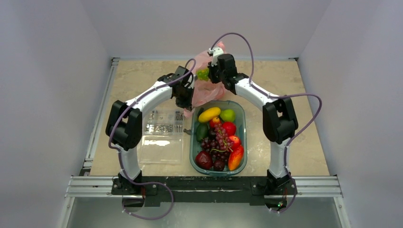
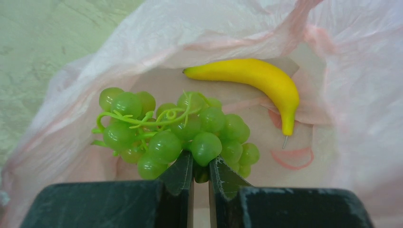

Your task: Take the fake fruits out of the plastic bag

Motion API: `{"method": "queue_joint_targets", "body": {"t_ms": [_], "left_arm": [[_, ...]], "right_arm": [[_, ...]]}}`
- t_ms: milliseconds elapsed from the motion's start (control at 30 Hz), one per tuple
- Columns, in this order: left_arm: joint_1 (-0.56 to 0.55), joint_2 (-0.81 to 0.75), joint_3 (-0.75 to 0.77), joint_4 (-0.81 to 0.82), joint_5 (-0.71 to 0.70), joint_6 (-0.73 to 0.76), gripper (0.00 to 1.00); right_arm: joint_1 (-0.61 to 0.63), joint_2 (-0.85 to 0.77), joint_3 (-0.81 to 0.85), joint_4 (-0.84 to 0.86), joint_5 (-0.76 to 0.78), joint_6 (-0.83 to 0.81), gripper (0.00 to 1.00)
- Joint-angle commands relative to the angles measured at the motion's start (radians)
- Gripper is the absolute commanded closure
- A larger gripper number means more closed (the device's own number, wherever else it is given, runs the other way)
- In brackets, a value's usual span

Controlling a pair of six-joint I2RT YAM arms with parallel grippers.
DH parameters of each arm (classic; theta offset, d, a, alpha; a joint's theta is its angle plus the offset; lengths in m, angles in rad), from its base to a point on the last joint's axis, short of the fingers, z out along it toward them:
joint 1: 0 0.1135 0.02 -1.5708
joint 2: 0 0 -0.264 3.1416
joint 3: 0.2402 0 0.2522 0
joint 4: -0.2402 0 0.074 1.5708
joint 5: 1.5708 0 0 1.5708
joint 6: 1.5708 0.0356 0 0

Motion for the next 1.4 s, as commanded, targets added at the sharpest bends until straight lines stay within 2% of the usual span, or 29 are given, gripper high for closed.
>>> {"method": "queue_joint_targets", "body": {"t_ms": [0,333,533,867,967,1133,1233,1367], "left_arm": [[0.005,-0.059,0.029,0.012,0.030,-0.006,1.00],[0.004,-0.078,0.029,0.016,0.048,-0.009,1.00],[0.004,-0.085,0.026,0.017,0.062,-0.013,1.00],[0.006,-0.073,0.026,0.026,0.093,-0.020,1.00],[0.007,-0.076,0.025,0.024,0.087,-0.017,1.00],[0.006,-0.077,0.024,0.028,0.105,-0.020,1.00],[0.007,-0.076,0.024,0.027,0.114,-0.024,1.00],[0.006,-0.076,0.024,0.030,0.122,-0.029,1.00]], "right_arm": [[0.000,-0.119,-0.032,0.016,-0.022,0.076,1.00],[-0.001,-0.258,-0.075,-0.038,-0.087,0.114,1.00],[-0.001,-0.349,-0.047,-0.178,-0.077,0.141,1.00],[-0.001,-0.544,-0.148,-0.341,-0.153,0.229,1.00],[-0.001,-0.562,-0.146,-0.459,-0.208,0.238,1.00],[0.006,-0.553,-0.145,-0.696,-0.420,0.189,1.00],[0.036,-0.578,-0.208,-0.776,-0.489,0.188,1.00],[0.115,-0.618,-0.354,-0.801,-0.581,0.218,1.00]]}}
